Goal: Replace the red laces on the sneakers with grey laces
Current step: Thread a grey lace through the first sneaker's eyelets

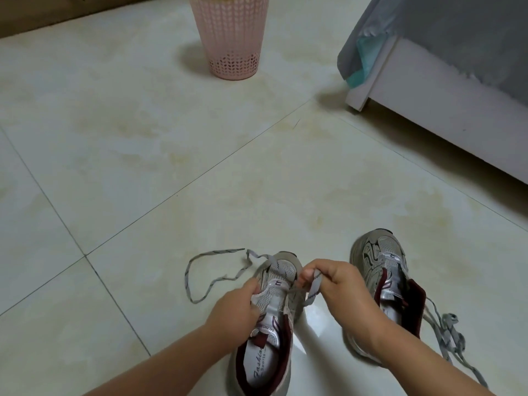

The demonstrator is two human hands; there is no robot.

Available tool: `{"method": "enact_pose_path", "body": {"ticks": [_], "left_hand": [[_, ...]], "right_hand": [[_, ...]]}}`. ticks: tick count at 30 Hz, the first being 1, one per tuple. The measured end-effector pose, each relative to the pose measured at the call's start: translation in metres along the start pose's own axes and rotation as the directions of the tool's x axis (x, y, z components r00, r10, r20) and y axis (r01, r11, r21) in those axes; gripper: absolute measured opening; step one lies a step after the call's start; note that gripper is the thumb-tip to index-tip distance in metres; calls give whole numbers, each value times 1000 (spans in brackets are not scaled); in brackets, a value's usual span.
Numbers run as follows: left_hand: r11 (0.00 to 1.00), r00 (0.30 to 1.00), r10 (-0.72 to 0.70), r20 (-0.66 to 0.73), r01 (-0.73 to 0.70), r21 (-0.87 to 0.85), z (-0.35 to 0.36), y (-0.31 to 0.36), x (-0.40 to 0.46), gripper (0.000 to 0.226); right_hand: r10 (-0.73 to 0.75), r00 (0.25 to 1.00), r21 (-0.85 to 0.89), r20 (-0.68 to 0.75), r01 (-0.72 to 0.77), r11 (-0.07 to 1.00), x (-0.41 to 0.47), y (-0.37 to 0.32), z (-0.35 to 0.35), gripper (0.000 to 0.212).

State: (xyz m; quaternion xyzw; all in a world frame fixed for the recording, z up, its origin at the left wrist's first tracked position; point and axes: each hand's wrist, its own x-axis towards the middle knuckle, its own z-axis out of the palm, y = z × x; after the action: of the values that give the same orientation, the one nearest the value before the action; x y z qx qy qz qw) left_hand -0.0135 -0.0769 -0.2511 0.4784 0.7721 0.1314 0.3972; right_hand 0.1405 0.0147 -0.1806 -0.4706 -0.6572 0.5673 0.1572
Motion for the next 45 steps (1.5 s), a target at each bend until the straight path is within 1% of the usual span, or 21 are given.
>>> {"method": "enact_pose_path", "body": {"ticks": [3, 6, 9, 11, 12, 15, 17, 20, 22, 24, 27, 28, 31, 32, 34, 36, 37, 39, 42, 43, 45], "left_hand": [[1000, 1000, -26, -16, 26, 9, 1, 1, 1, 22], [999, 999, -47, -17, 47, 10, 7, 3, 2, 26], [998, 998, -58, 14, 58, -17, 10, 5, 3, 19], [997, 998, -59, 22, 60, -49, 11, 6, 2, 10], [996, 998, -59, 23, 60, -65, 11, 8, 1, 3], [992, 993, -66, -98, 54, -115, 6, 10, 5, 20], [998, 979, -43, -201, 35, -43, -2, 8, 16, 27], [994, 991, 22, -133, -7, 112, -10, 7, 36, 45], [983, 992, 82, -94, -65, 169, -9, 8, 45, 40], [976, 983, 142, -114, -121, 179, -6, 10, 47, 22], [933, 973, 216, -77, -182, 309, -8, 15, 49, 8], [939, 975, 208, -78, -177, 294, -12, 18, 49, 6], [982, 983, 185, -21, -183, 54, -34, 31, 49, 13], [980, 980, 195, 27, -194, -47, -42, 37, 47, 17], [941, 968, 222, 113, -183, -286, -58, 51, 43, 19], [881, 961, 237, 143, -150, -449, -70, 60, 40, 14], [861, 960, 236, 153, -133, -491, -75, 62, 39, 13], [868, 960, 233, 155, -134, -479, -84, 59, 36, 11], [964, 968, 187, 170, -147, -221, -98, 42, 32, 13], [975, 969, 158, 192, -122, -184, -101, 35, 30, 16], [972, 963, 127, 236, -73, -224, -101, 27, 26, 19]], "right_hand": [[-23, 1000, 142, -18, 25, 989, -9, -22, -10, 51], [-95, 986, 253, -139, 128, 959, -14, -56, -32, 51], [-202, 946, 171, -254, 249, 953, -21, -86, -56, 36], [-194, 949, 111, -247, 227, 968, -24, -92, -62, 39], [-162, 961, 69, -225, 181, 981, -25, -90, -62, 41], [-15, 993, -88, -120, 4, 996, -17, -67, -55, 43], [78, 995, -219, -60, -89, 972, -6, -45, -48, 34], [186, 982, -409, -5, -172, 896, 9, -7, -33, 15], [228, 974, -463, 18, -194, 865, 15, 13, -21, 11], [265, 964, -507, 33, -213, 835, 21, 26, -10, 8], [324, 945, -624, 41, -229, 747, 30, 36, 0, 20], [340, 940, -653, 34, -237, 719, 32, 37, 2, 27], [327, 944, -705, 34, -209, 678, 35, 36, 6, 45], [281, 958, -701, 50, -167, 694, 36, 34, 8, 47], [133, 985, -591, 109, -44, 806, 35, 26, 11, 44], [-9, 991, -440, 137, 69, 896, 33, 17, 15, 18], [-30, 993, -400, 111, 73, 914, 33, 12, 16, 19], [7, 1000, -342, 15, -1, 940, 34, 9, 10, 28], [135, 976, -251, -173, -176, 952, 37, 14, -5, 20], [171, 964, -217, -203, -214, 952, 38, 17, -10, 17], [172, 967, -220, -187, -212, 952, 36, 15, -14, 14]]}}
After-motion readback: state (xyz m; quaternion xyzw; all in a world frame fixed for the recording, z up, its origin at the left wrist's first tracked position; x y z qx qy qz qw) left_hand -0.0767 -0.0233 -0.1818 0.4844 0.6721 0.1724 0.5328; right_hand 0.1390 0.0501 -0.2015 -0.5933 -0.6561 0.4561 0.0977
